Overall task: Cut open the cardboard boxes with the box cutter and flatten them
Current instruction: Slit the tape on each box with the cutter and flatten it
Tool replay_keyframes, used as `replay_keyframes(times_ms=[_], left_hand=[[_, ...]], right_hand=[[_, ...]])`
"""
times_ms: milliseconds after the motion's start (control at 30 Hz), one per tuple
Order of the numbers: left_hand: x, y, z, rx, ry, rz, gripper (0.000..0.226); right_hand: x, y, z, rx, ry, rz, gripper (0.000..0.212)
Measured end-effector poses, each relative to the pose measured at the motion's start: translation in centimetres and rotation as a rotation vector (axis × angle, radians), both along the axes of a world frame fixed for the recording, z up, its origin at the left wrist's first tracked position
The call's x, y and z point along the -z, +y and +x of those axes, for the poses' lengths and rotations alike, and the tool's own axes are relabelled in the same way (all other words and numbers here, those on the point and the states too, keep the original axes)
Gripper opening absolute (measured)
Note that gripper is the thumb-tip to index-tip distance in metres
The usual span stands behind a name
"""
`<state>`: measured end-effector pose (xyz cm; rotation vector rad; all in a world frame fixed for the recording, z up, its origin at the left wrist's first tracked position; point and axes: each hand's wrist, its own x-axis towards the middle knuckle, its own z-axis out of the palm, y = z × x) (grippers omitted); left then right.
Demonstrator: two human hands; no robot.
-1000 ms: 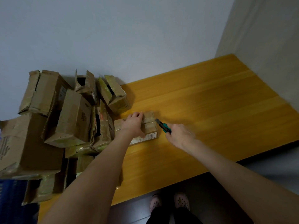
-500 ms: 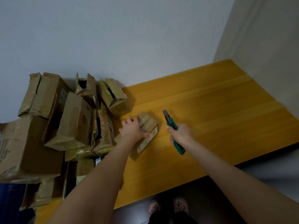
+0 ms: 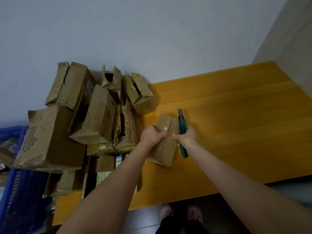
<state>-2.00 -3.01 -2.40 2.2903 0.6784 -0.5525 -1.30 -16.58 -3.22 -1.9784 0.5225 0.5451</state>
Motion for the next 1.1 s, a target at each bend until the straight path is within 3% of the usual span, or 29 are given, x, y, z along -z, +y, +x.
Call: replay_keyframes(times_ms=[200,367,467,633,800,933,1100], left_hand=[[-1.0,1.1,0.0,-0.089,-0.264,-0.016,0.092],[-2.0,1.3,0.4,-0.113,-0.360,-0.046,0.065],[-2.1,1.3,0.4,-0.093,-0.379,-0.077,0.061],[-2.3,0.8,0.2,-0.090,-0.367,0.030,0.058],[-2.3,0.1,-0.2,-0.104,-0.347,0.056,0.059],[-2.7,-0.3,-0.3,-0.101,-0.343,0.083,0.060],[-3.1,-1.0,-0.6,-0.107,-0.357,0.110,0.060]], right_hand=[[-1.4,0.3,2.2,-0.119,-0.178,0.042,0.037],[-1.6,0.2,2.6,-0.210,-0.262,-0.037,0.035],[-1.5,0.4,2.6,-0.223,-0.281,-0.080,0.037],[-1.7,0.4,2.3,-0.181,-0.215,-0.031,0.033],[-1.7,-0.9,-0.2,-0.274,-0.364,-0.157,0.019],[-1.1,-2.2,-1.8,-0.297,-0.404,-0.226,0.026],[-0.9,-1.8,-1.8,-0.233,-0.282,-0.081,0.025]])
